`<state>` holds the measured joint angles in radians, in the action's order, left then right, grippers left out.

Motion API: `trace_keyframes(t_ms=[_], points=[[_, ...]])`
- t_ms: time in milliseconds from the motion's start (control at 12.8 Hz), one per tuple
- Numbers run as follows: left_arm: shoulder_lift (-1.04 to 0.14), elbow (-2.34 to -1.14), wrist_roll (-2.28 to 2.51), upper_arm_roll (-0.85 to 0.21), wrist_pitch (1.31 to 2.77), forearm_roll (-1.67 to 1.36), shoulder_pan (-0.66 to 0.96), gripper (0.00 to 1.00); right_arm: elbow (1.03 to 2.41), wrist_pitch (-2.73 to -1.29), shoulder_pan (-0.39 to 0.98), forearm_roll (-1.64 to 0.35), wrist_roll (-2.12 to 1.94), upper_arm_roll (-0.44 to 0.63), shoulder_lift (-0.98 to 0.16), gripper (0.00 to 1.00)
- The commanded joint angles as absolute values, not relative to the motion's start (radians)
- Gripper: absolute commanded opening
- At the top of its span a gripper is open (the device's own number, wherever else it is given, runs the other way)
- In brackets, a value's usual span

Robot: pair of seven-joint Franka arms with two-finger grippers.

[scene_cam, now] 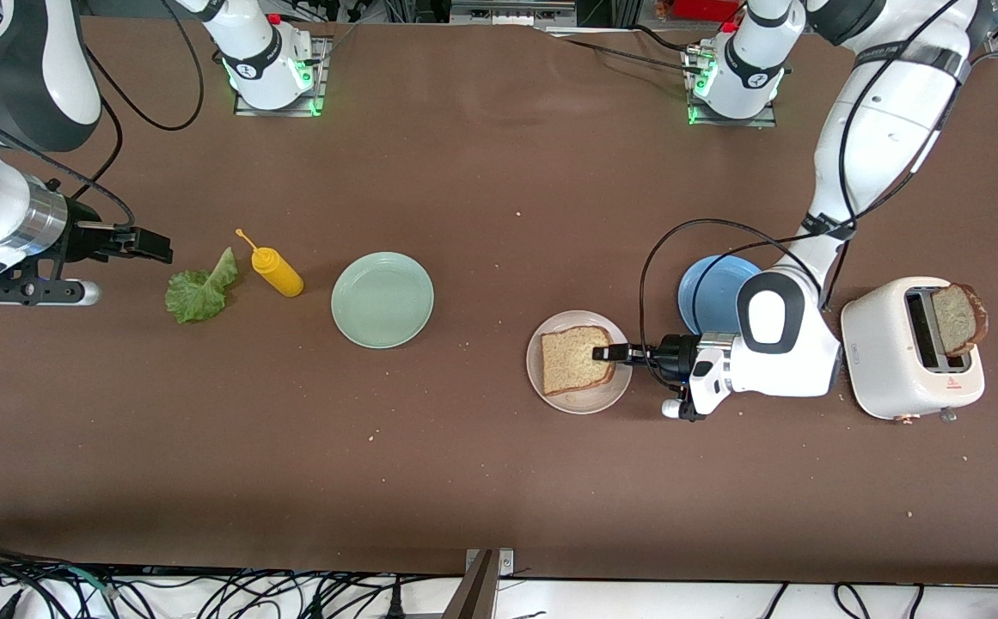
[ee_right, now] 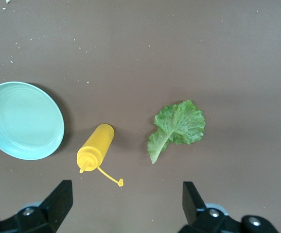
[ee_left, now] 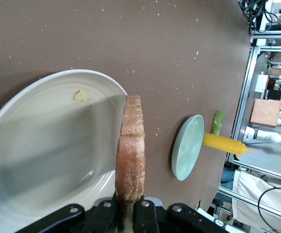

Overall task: Make sandwich in beige plate with both arms
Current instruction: 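Carry the bread slice with the left gripper over the beige plate, then lower the bread onto the beige plate and open the left gripper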

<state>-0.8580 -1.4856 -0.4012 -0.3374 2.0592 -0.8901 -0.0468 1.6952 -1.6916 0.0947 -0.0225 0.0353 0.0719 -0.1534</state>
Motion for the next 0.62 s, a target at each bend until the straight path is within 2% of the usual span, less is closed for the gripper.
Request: trace_keyframes(t_ms=[0, 78, 156, 234, 545], points=[[-0.900, -1.451, -0.526, -0.334, 2.052, -0.933, -0.051, 0.05, 1.698, -1.684, 0.091, -0.020, 0.023, 0.071, -0.147, 1.00], [-0.899, -1.451, -0.528, -0.334, 2.052, -0.930, -0.051, 0.26, 1.698, -1.684, 0.091, -0.020, 0.023, 0.071, -0.147, 1.00], [-0.897, -1.453, -0.529, -0.333, 2.051, -0.919, -0.057, 0.43, 1.698, -1.684, 0.091, -0.020, 0.023, 0.071, -0.147, 1.00], [-0.897, -1.456, -0.550, -0.331, 2.051, -0.917, -0.058, 0.99, 1.698, -1.684, 0.091, -0.020, 0.023, 0.071, -0.147, 1.00], [-0.884, -1.462, -0.618, -0.325, 2.043, -0.852, -0.071, 1.00, 1.700, -1.684, 0.091, -0.020, 0.023, 0.071, -0.147, 1.00]])
